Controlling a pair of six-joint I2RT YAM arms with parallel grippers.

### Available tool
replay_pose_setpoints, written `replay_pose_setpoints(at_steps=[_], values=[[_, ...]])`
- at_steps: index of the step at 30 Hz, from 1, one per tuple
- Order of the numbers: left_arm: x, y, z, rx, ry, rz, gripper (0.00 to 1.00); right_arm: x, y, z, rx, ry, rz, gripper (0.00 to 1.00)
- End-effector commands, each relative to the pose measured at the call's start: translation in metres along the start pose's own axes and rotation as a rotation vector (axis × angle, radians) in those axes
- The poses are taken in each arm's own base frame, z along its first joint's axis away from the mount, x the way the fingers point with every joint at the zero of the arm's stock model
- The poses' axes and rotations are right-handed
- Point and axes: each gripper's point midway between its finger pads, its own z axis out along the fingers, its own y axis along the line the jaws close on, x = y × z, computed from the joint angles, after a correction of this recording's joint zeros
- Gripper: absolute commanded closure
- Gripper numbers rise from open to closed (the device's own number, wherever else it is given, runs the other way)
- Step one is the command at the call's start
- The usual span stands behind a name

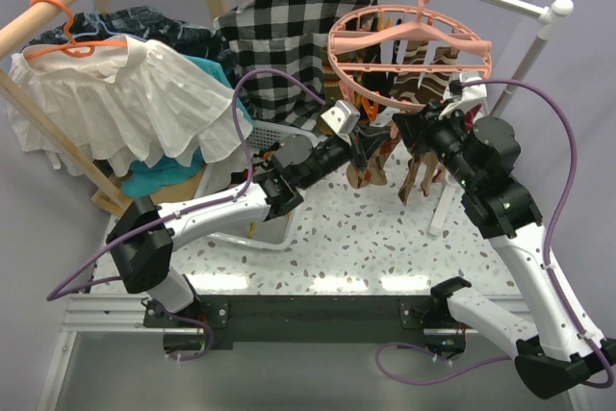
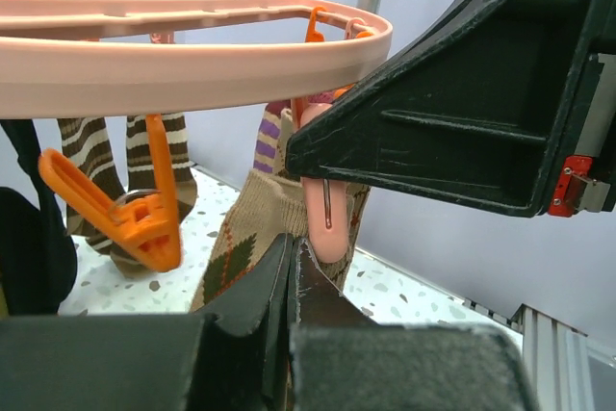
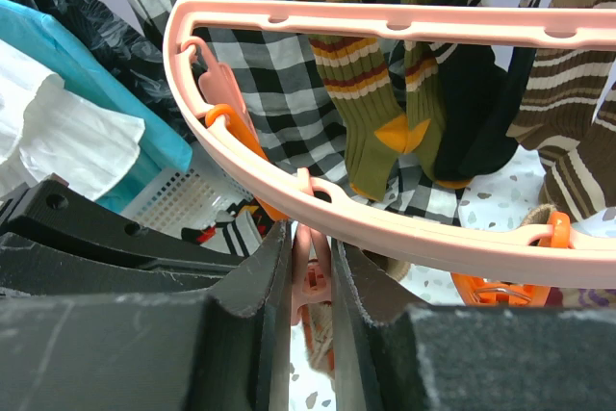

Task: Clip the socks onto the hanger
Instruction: Clamp the sock onto the hanger.

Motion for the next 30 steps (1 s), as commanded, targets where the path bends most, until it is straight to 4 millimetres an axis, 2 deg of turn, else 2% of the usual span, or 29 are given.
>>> replay_pose_setpoints(at_steps=[1,14,16,18,19,22,24,25,27,28,30], values=[[-0.065,-0.017,-0.002,0.061,-0.169,-0.03,1.0,-0.014,0.01,-0.004,-0.046,-0.052,-0.015,0.91],[-0.073,-0.016,-0.006,0.06,-0.184,-0.04,1.0,-0.015,0.007,-0.007,-0.032,-0.062,-0.025,0.87],[-0.074,-0.017,-0.006,0.067,-0.186,-0.042,1.0,-0.015,0.007,-0.007,-0.035,-0.06,-0.025,0.82],[-0.074,-0.018,-0.006,0.072,-0.188,-0.041,1.0,-0.016,0.008,-0.008,-0.038,-0.064,-0.025,0.72],[-0.074,-0.018,-0.006,0.074,-0.187,-0.041,1.0,-0.016,0.008,-0.008,-0.038,-0.065,-0.025,0.61],[-0.073,-0.02,-0.006,0.082,-0.182,-0.041,1.0,-0.018,0.007,-0.008,-0.033,-0.068,-0.025,0.4],[-0.07,-0.019,-0.006,0.08,-0.173,-0.038,0.94,-0.018,0.006,-0.008,-0.023,-0.069,-0.026,0.34],[-0.07,-0.019,-0.006,0.079,-0.172,-0.036,0.86,-0.019,0.005,-0.008,-0.019,-0.07,-0.025,0.32],[-0.066,-0.016,-0.009,0.067,-0.165,-0.034,0.77,-0.02,0.003,-0.009,-0.004,-0.073,-0.024,0.3],[-0.065,-0.015,-0.011,0.064,-0.161,-0.033,0.7,-0.021,0.002,-0.01,0.0,-0.075,-0.025,0.28],[-0.062,-0.008,-0.017,0.047,-0.152,-0.03,0.62,-0.022,0.002,-0.012,0.003,-0.078,-0.028,0.23]])
